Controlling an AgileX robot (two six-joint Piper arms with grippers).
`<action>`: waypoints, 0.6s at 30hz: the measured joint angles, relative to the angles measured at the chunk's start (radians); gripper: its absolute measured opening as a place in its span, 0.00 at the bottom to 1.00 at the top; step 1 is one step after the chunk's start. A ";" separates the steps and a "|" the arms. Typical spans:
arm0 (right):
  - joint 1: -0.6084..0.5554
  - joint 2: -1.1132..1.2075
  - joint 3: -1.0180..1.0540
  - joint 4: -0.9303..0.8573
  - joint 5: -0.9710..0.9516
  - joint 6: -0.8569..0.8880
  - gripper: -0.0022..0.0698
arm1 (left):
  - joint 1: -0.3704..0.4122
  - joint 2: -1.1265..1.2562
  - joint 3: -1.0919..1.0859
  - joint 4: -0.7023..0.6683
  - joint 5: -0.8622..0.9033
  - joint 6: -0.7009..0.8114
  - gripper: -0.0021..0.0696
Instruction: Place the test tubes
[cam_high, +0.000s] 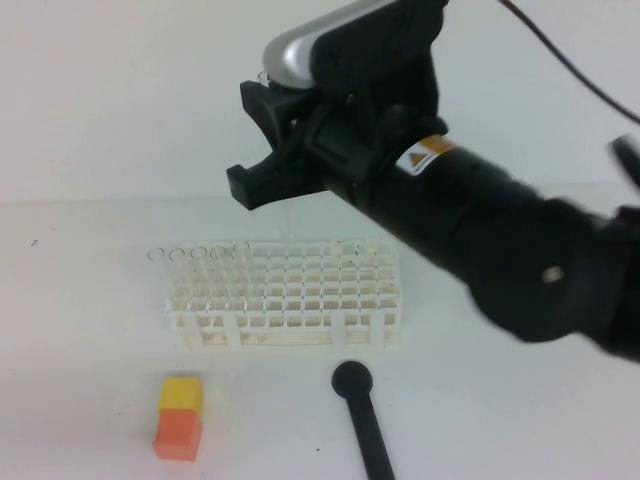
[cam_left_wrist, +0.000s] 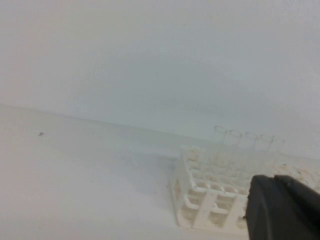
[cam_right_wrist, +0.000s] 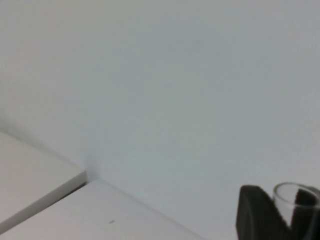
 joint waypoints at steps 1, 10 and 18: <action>0.008 0.025 0.000 -0.005 -0.062 0.002 0.21 | 0.024 0.000 0.000 0.000 0.000 0.000 0.03; 0.048 0.202 0.000 -0.069 -0.333 0.035 0.21 | 0.074 0.000 0.000 0.002 0.006 0.000 0.03; 0.071 0.291 0.000 -0.093 -0.418 0.041 0.21 | 0.074 0.000 0.014 -0.008 0.005 0.000 0.03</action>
